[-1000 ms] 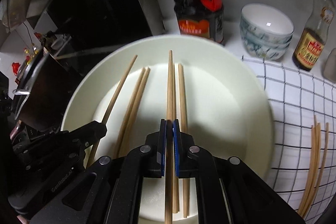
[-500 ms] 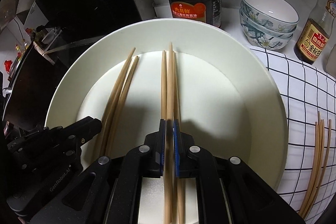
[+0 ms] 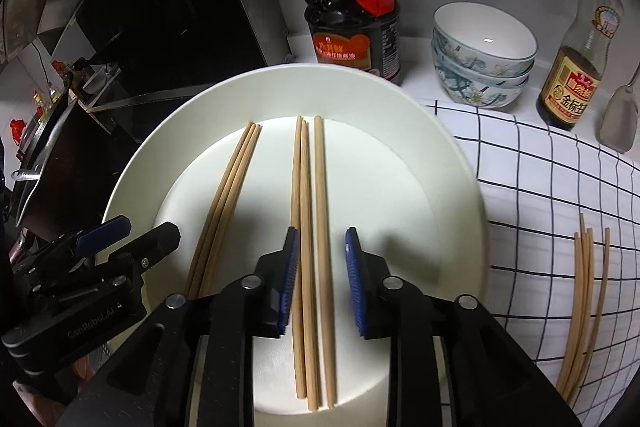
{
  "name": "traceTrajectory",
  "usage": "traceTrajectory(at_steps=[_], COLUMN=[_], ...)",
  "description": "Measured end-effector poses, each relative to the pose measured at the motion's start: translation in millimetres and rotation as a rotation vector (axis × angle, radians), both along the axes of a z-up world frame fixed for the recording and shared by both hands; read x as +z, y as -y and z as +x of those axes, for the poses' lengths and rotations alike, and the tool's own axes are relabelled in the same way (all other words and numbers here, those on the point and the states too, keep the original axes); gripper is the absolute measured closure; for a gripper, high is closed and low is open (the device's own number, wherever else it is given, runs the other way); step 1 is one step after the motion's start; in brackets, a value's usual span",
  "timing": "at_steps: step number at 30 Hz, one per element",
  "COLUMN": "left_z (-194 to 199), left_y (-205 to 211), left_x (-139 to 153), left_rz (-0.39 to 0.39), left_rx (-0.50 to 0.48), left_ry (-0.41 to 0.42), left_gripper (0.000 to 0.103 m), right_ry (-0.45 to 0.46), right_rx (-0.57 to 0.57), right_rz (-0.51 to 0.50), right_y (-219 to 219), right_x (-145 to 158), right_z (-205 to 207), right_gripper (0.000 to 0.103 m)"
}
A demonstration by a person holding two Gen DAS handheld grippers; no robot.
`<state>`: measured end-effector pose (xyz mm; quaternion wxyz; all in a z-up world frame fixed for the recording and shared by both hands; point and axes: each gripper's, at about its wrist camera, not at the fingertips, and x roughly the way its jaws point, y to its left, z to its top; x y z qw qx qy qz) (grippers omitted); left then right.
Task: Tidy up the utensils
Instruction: 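Lower the chopsticks into the plate and open both tools, then move both open tools back over the chopstick pile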
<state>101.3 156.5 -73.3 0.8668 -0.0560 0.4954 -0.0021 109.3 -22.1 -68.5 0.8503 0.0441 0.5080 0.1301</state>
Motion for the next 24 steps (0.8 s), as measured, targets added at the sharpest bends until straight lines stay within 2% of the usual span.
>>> traceTrajectory(at_steps=[3, 8, 13, 24], left_z=[-4.3, -13.8, -25.1, -53.1], left_y=[3.1, 10.1, 17.7, 51.0], left_x=[5.7, 16.0, 25.2, 45.0], left_rz=[0.003, 0.007, 0.009, 0.028], left_rx=[0.01, 0.027, 0.045, 0.047], left_ry=[0.01, 0.026, 0.039, 0.066], left_gripper=[0.032, 0.029, 0.021, 0.018], right_ry=[0.008, 0.031, 0.045, 0.064], right_rx=[0.002, 0.016, 0.019, 0.001], right_rz=[0.004, 0.013, 0.023, 0.031], right_y=[3.8, 13.4, 27.5, 79.8], right_x=[5.3, 17.3, 27.6, 42.1], right_z=[-4.0, -18.6, -34.0, -69.8], right_gripper=[0.077, 0.069, 0.064, 0.058])
